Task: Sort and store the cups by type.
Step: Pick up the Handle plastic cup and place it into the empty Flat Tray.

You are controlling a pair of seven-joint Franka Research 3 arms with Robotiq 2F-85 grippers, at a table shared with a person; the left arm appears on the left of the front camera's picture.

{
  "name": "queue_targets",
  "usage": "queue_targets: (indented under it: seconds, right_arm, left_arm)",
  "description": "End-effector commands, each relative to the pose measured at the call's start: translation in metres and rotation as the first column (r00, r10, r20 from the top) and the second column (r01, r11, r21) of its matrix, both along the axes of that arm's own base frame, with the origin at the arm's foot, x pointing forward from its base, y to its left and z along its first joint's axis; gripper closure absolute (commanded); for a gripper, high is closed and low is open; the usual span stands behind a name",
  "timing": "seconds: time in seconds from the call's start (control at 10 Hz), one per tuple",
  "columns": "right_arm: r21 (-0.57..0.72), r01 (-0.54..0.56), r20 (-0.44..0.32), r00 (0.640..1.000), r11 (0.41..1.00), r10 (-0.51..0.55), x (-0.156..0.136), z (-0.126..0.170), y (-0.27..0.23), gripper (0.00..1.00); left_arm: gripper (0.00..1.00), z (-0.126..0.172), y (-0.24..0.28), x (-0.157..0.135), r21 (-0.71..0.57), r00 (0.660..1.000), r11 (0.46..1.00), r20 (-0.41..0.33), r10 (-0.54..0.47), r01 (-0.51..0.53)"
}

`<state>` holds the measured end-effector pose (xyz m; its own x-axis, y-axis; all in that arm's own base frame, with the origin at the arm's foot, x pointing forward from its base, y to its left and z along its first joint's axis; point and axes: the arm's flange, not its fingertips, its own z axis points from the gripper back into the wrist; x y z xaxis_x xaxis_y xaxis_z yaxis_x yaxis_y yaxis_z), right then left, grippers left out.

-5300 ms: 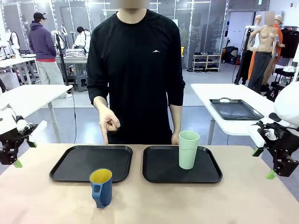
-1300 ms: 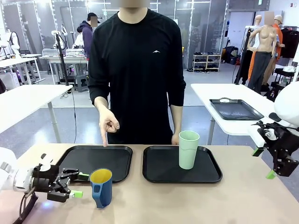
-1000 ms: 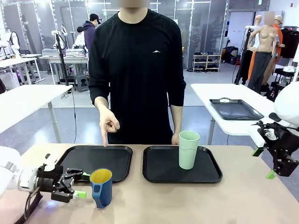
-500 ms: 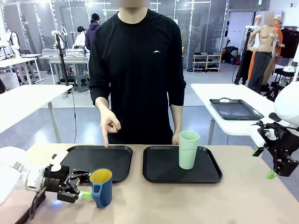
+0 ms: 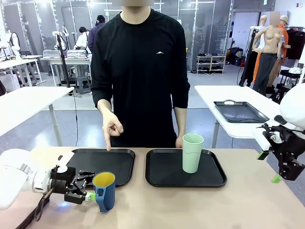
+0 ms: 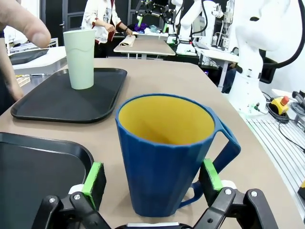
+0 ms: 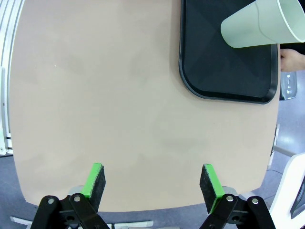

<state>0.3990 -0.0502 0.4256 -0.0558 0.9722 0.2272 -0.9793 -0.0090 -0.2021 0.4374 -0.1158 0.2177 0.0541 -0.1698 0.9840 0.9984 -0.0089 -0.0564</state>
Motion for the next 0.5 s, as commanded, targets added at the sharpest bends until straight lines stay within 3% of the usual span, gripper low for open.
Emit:
queue_targets:
  seconds: [0.0, 0.4]
  right_arm:
    - [-0.010, 0.010, 0.003, 1.000, 1.000, -0.010, 0.002, -0.001, 0.000, 0.00]
    - [-0.010, 0.010, 0.003, 1.000, 1.000, -0.010, 0.002, -0.001, 0.000, 0.00]
  left_arm:
    - [0.00, -0.018, -0.009, 0.001, -0.037, 0.999, 0.999, 0.035, 0.006, -0.005]
    - [0.00, -0.019, -0.021, -0.001, -0.071, 0.998, 0.996, 0.021, -0.057, 0.058]
